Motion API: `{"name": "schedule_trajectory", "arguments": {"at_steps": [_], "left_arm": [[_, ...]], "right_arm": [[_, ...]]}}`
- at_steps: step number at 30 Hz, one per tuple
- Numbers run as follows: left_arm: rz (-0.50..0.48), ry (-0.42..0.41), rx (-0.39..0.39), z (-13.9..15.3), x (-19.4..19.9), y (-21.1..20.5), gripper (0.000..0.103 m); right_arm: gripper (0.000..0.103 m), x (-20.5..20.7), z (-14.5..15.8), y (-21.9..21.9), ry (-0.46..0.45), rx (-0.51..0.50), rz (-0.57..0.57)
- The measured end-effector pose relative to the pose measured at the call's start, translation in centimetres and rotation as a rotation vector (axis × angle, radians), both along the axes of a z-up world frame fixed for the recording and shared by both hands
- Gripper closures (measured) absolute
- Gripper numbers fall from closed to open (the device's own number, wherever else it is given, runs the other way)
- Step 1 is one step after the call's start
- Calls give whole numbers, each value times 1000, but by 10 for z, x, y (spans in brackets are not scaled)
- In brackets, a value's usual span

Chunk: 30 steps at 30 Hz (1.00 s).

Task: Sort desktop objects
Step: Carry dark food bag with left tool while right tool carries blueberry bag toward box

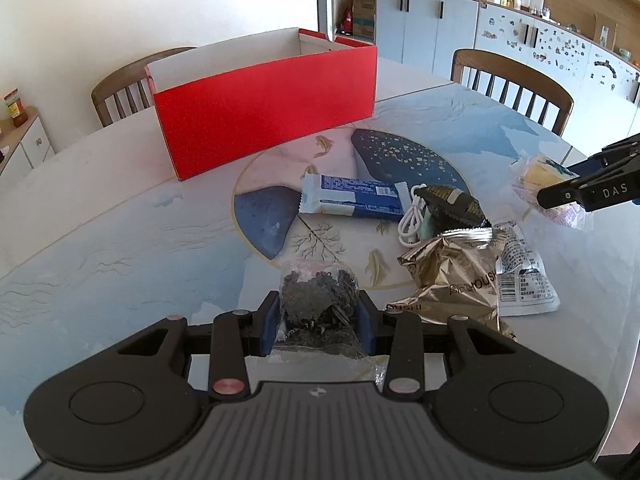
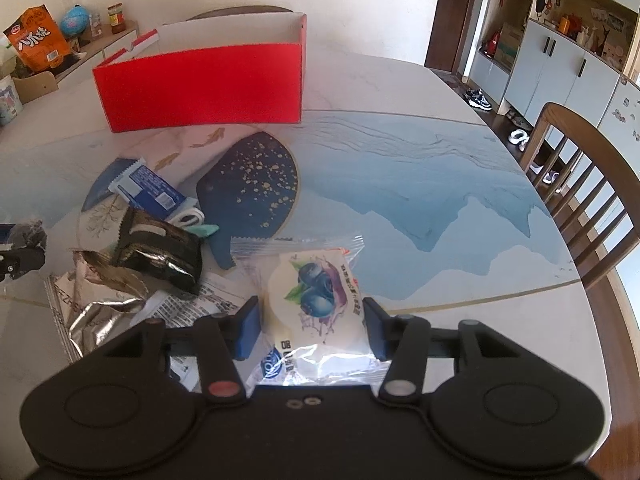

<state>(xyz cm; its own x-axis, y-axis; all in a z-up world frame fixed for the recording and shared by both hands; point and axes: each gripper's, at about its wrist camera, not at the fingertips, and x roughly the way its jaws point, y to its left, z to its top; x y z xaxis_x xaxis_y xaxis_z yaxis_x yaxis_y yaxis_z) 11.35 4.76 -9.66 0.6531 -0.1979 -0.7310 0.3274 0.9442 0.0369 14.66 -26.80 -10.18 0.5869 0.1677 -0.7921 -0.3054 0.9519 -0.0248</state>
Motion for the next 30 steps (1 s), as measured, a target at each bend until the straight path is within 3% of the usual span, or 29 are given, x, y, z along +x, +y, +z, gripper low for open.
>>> {"name": "schedule_trajectory", "arguments": {"at_steps": [9, 20, 30], "left_arm": [[37, -6, -34, 20, 5, 0, 66], [120, -13, -105, 60, 22, 1, 66], [150, -33, -121, 90, 41, -6, 65]], "right_arm": [[51, 0, 21, 13, 0, 30, 13], [51, 8, 67, 35, -45, 87, 44], [51, 23, 104, 49, -98, 113, 66]]}}
